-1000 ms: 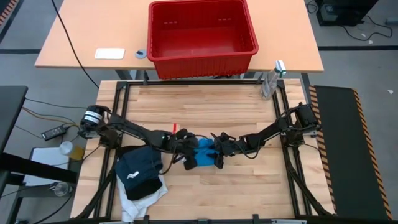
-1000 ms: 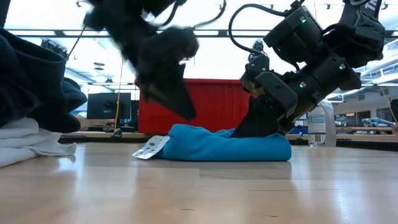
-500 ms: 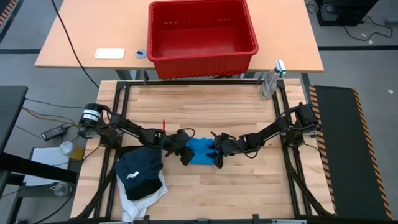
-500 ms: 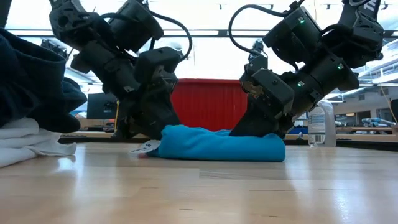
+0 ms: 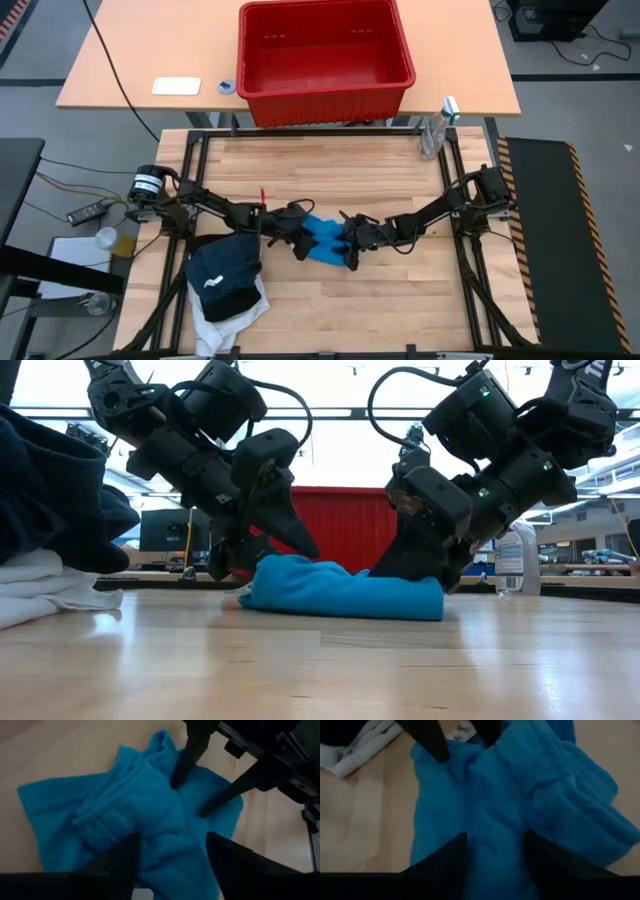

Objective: Fold Laundry from Bin
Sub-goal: Fold the blue shorts

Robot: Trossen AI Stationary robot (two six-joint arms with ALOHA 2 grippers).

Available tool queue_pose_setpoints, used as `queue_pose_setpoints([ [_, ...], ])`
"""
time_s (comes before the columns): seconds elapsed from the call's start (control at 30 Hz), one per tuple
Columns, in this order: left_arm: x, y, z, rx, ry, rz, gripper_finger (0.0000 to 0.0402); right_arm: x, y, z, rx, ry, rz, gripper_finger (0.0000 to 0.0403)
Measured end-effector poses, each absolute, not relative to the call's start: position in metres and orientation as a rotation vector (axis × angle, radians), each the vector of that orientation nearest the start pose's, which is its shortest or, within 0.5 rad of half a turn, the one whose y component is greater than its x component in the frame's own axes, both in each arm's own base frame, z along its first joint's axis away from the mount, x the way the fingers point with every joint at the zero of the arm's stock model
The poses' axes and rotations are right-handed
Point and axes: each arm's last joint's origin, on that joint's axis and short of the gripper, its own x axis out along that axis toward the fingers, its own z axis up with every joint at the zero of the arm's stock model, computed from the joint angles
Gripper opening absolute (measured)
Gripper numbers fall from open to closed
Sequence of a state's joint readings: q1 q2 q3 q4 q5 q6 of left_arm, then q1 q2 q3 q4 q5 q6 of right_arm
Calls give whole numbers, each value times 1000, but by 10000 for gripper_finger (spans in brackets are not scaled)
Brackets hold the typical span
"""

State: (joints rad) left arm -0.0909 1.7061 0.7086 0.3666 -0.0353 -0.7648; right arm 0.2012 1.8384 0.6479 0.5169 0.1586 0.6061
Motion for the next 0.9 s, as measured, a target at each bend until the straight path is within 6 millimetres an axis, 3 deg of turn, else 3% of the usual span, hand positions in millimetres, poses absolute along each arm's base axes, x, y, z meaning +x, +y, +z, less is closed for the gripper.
queue_pose_setpoints([
  [0.17,315,-23,140,-724,638,113,270,307,58,93,517,644,-172,206],
  [0.33,306,-10,166,-667,606,74,274,307,58,93,512,648,-169,206],
  [0.5,295,17,186,-626,563,145,274,307,60,93,499,646,-189,206],
  [0.63,293,40,169,-653,720,184,277,311,61,96,446,657,-183,206],
  [0.77,297,50,147,-606,801,143,293,317,62,100,382,694,-178,206],
  [0.9,297,61,130,-696,861,123,324,319,61,101,378,702,-190,206],
])
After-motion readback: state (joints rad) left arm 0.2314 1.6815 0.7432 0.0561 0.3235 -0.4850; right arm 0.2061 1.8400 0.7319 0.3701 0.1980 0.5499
